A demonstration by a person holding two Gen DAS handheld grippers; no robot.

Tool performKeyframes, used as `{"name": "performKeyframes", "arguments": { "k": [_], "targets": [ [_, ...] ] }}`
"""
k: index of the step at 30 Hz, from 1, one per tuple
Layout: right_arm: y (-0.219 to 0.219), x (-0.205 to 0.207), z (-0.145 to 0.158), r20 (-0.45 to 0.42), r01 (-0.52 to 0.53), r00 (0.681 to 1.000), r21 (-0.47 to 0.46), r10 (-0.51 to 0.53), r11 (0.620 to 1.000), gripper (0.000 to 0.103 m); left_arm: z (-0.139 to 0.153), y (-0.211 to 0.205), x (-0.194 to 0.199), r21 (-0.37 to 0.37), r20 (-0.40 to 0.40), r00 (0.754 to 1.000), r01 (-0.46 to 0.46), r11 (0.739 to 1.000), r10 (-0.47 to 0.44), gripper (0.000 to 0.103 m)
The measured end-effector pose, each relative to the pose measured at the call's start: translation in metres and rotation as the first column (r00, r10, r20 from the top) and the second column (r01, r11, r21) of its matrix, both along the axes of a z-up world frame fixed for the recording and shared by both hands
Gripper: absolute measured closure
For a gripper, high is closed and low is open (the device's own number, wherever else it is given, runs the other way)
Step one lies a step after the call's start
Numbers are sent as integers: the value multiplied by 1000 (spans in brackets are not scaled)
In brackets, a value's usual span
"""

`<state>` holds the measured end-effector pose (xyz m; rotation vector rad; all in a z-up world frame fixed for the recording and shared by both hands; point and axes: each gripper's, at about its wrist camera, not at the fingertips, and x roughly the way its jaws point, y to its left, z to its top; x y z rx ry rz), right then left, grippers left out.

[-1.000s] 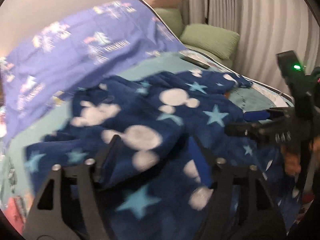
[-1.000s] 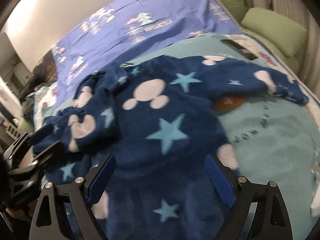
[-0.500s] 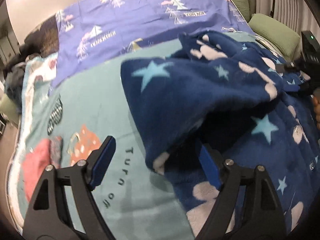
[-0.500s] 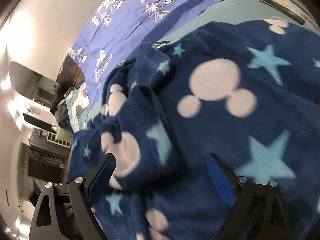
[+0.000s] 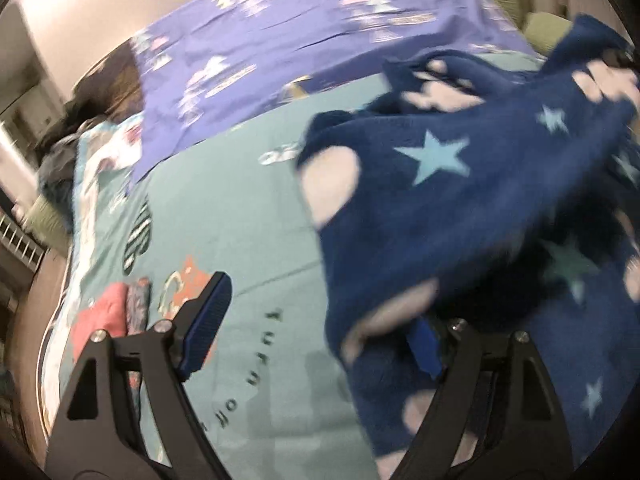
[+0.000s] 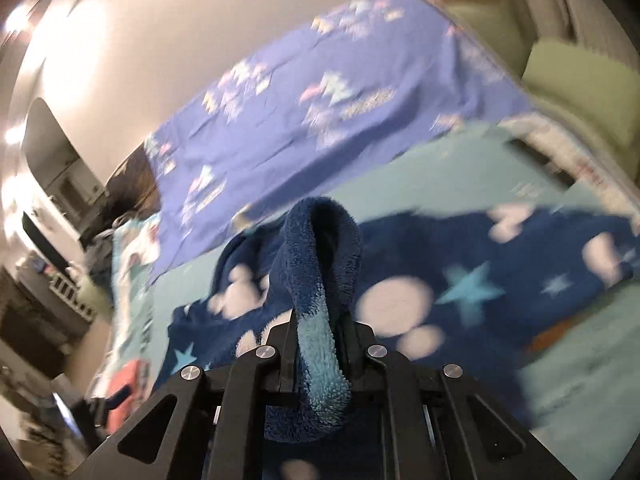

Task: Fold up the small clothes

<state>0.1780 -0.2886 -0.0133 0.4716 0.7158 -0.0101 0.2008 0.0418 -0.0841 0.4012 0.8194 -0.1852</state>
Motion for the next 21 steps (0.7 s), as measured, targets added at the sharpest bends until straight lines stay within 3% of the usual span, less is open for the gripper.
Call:
{"name": "performKeyframes", "arguments": {
  "k": [4,6,9,11,14,16,18,20,21],
  "targets": [
    [-25,2,-37,-117,-20,993,0,20,1000,88,-1,-5,-13,-46,-53,995,86,995,-88,22],
    [-39,3,-68,-203,2,979,19,2,1000,85,6,3,-13,-141,-89,990,96,985,-109,22],
    [-52,-7,-87,-210,25,978,75,-9,997,83,25,23,-4,-302,-115,987,74,950,-114,22],
    [-59,-13,-85,-197,34,980,113,-11,993,80,36,34,9,-367,-109,991,37,929,-83,20],
    [-66,-21,-72,-181,43,983,80,-28,996,71,39,39,45,-403,-116,993,-21,915,-28,19],
    [-65,-20,-65,-170,40,985,50,-31,998,60,30,37,67,-411,-146,989,-53,910,-8,19],
    [-62,-19,-64,-173,32,985,49,-24,998,58,16,31,92,-426,-200,980,-97,899,11,19],
    [-59,-18,-67,-180,22,984,44,-14,999,58,0,26,115,-468,-267,964,-143,872,15,19],
    [-57,-16,-70,-189,16,982,36,-9,999,57,-5,25,122,-485,-286,958,-161,860,18,31]
  ]
}}
